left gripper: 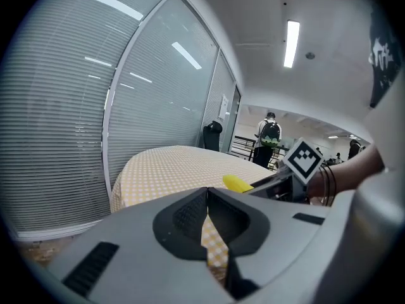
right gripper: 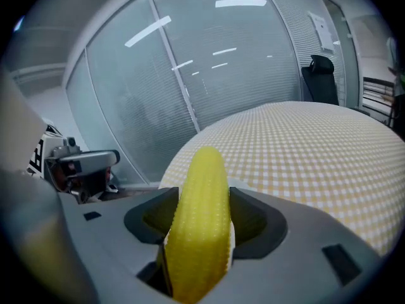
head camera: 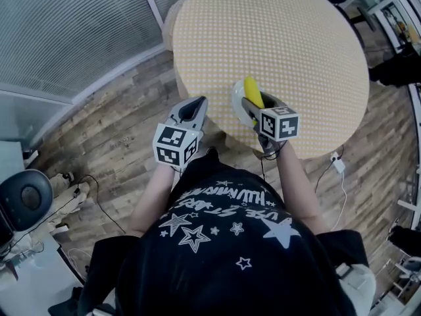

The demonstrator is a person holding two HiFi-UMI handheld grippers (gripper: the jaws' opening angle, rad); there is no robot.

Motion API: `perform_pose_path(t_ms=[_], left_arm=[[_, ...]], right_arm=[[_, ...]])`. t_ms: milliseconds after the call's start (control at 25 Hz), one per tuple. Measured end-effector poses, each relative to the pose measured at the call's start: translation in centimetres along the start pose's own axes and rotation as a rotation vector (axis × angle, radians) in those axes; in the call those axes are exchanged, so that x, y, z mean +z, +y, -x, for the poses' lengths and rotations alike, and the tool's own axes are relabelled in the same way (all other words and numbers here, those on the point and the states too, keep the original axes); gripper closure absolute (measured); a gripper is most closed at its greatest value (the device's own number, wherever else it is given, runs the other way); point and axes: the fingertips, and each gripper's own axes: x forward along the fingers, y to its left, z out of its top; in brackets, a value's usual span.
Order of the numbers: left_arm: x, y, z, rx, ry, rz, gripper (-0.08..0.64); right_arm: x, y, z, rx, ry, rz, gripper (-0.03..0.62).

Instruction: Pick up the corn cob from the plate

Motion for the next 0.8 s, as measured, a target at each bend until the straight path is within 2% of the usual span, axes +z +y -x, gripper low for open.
perform_pose_path(t_ms=[160, 320, 440, 640, 800], left_arm=[[0.4, -2.3, 1.1, -0.003, -0.015, -0.021, 0.551], [1.0, -4.9, 2.1, 0.006, -0.052, -0.005, 0.551], [1.8, -6.5, 3.0, 0.033, -0.081, -0.033, 0.551], [2.1, -10.8, 4.4, 0.034, -0.107, -0.073, 0.551], [1.1, -15.5, 5.5, 0.023, -0.121, -0.072, 0.551]], right_arm=[[1.7, 2.3, 3.2, 0.071, -0.111, 0.002, 0.333], [2.9, 3.7, 7.5, 0.157, -0.256, -0.050, 0.333], [3.1, 4.2, 11.2, 0.204, -0.345, -0.095, 0.333], [1.4, 4.5, 17.1, 0.247, -0.405, -0.127, 0.333], [-0.7, 4.6, 21.8, 0.285, -0.451, -0.150, 0.333]])
